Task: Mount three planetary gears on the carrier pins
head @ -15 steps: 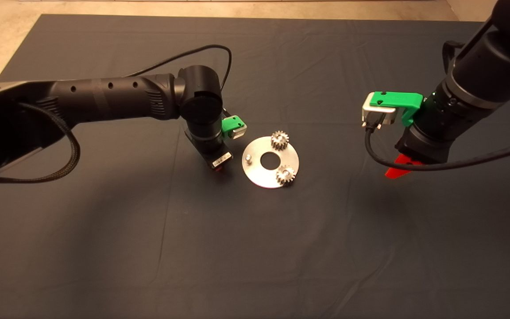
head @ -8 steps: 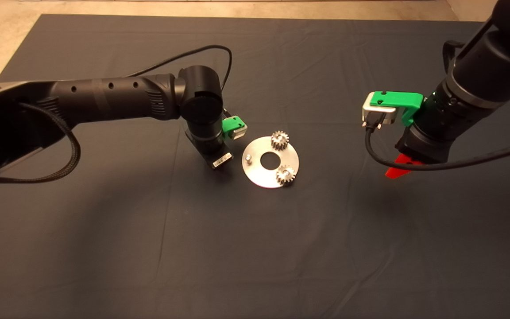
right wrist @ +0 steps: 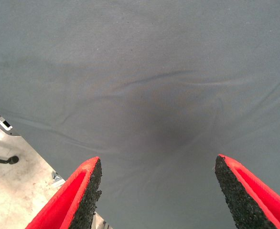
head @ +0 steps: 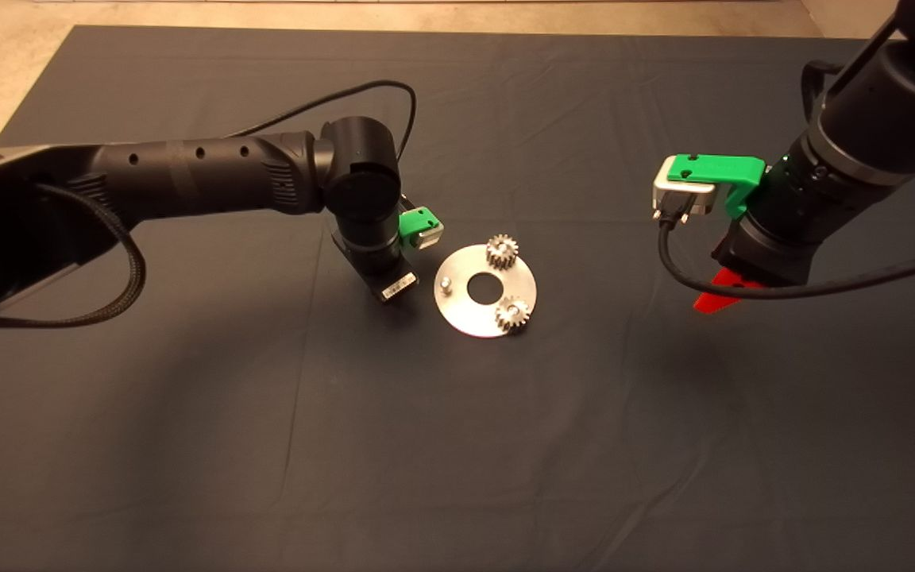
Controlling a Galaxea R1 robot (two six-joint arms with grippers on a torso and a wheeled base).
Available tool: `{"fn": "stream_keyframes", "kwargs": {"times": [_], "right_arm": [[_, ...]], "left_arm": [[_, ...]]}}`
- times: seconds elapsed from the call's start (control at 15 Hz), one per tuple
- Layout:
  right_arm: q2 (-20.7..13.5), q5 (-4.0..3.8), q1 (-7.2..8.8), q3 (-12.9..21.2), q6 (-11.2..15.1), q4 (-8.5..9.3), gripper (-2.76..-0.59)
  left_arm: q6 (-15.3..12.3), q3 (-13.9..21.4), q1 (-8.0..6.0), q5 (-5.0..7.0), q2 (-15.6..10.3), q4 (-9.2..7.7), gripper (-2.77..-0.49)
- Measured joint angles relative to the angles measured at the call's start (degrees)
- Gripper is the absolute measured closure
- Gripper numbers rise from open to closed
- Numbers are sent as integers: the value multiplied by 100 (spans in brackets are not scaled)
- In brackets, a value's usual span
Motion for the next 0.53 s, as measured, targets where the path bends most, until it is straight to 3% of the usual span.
{"fn": "stream_keyframes", "kwargs": {"times": [0.53], "right_arm": [[0, 0, 0, 6, 0, 82, -175]], "left_arm": [[0, -38, -4, 27, 99, 5, -99]]}}
